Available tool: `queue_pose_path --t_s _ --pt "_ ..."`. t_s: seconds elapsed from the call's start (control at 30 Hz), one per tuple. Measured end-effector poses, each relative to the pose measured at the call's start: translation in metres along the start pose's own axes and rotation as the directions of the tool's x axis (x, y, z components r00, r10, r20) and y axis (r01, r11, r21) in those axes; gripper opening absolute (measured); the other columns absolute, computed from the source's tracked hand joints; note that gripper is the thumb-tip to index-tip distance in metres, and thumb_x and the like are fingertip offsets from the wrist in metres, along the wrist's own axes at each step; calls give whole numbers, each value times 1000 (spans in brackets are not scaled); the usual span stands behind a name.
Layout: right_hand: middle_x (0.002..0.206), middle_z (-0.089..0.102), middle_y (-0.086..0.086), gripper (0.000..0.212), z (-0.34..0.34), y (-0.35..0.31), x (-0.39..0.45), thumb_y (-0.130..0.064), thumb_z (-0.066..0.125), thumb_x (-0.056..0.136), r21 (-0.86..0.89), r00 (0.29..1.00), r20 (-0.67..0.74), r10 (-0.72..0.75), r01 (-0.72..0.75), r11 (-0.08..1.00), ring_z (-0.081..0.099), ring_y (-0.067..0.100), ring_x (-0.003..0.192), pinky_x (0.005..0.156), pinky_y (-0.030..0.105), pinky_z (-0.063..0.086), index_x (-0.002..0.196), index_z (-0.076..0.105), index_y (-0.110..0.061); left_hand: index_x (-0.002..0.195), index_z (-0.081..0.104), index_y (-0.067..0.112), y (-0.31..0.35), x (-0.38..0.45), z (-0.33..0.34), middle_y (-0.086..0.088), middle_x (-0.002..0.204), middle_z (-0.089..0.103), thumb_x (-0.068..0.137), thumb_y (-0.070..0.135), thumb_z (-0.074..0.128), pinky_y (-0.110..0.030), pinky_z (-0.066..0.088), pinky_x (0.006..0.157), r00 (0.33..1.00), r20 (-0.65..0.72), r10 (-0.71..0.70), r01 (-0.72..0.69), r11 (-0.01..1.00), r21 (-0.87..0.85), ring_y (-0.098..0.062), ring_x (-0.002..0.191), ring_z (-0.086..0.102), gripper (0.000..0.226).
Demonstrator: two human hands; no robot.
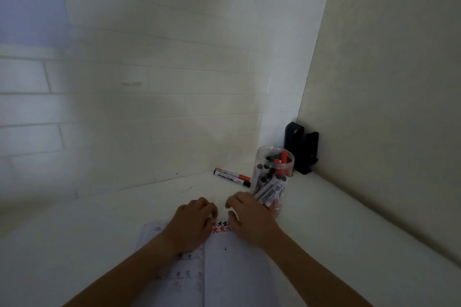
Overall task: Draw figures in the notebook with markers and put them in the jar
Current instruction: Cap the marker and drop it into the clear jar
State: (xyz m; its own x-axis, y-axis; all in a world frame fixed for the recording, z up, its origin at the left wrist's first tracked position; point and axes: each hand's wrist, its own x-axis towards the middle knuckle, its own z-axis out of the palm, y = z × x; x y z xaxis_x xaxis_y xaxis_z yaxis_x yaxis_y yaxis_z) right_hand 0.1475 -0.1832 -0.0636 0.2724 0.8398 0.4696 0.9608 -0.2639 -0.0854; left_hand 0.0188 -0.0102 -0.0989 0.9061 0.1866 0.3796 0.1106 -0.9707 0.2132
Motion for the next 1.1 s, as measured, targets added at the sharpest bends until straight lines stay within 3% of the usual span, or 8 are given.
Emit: queue_pose_path --t_s 0.17,0.3,0.47,0.6,0.67,0.77,0.9,1.1 --pt "99 55 -6 19 39 20 -10 -25 44 94 140 990 -53 131 -122 983 50 12 92 80 28 47 97 61 -17 109 51 30 -8 16 -8 8 107 48 89 42 20 -31 39 75 998 43 49 -54 993 107 -12 92 46 39" --pt "99 53 -8 21 42 18 -13 -27 39 94 179 985 -66 159 -145 973 47 10 92 82 25 45 96 59 -19 108 54 24 -24 45 10 3 109 50 90 36 34 -36 46 76 998 -34 51 -50 999 19 -17 94 49 30" --pt "100 53 -9 22 44 21 -10 -28 36 93 207 984 -60 170 -154 966 46 9 93 80 23 42 95 57 -21 144 45 16 -30 107 36 -6 156 36 89 29 42 -43 41 108 999 -8 -41 41 998 -49 -25 140 37 56" --pt "100 52 -8 17 47 23 -9 -25 40 92 225 984 -56 171 -154 962 45 10 94 81 24 42 96 56 -21 157 25 18 -32 148 52 -4 166 16 100 22 43 -43 21 121 996 83 -45 45 999 0 -22 153 15 60" --pt "98 54 -8 18 50 24 -8 -25 41 90 226 982 -72 176 -155 962 46 9 94 80 23 43 95 57 -21 156 26 20 -35 159 54 -3 163 24 103 32 34 -43 15 120 988 136 -76 66 995 73 -21 151 19 56" --pt "97 55 -9 16 51 25 -8 -25 43 89 223 980 -88 176 -153 963 48 9 93 78 23 44 94 58 -22 140 49 22 -41 163 44 -3 139 51 90 52 14 -39 26 109 990 124 -73 51 983 176 -25 129 47 67" --pt "97 55 -8 18 50 24 -9 -25 41 89 224 982 -85 171 -148 963 49 10 91 77 24 46 93 58 -21 126 57 23 -49 145 35 -1 121 56 100 34 47 -37 33 93 999 42 -10 5 993 115 -22 110 53 30" --pt "100 53 -8 22 47 23 -11 -26 36 90 216 985 -61 163 -146 965 48 10 93 79 27 47 95 57 -20 121 58 24 -45 99 11 2 116 55 97 37 54 -34 30 85 990 80 -115 106 988 111 -18 110 52 27"
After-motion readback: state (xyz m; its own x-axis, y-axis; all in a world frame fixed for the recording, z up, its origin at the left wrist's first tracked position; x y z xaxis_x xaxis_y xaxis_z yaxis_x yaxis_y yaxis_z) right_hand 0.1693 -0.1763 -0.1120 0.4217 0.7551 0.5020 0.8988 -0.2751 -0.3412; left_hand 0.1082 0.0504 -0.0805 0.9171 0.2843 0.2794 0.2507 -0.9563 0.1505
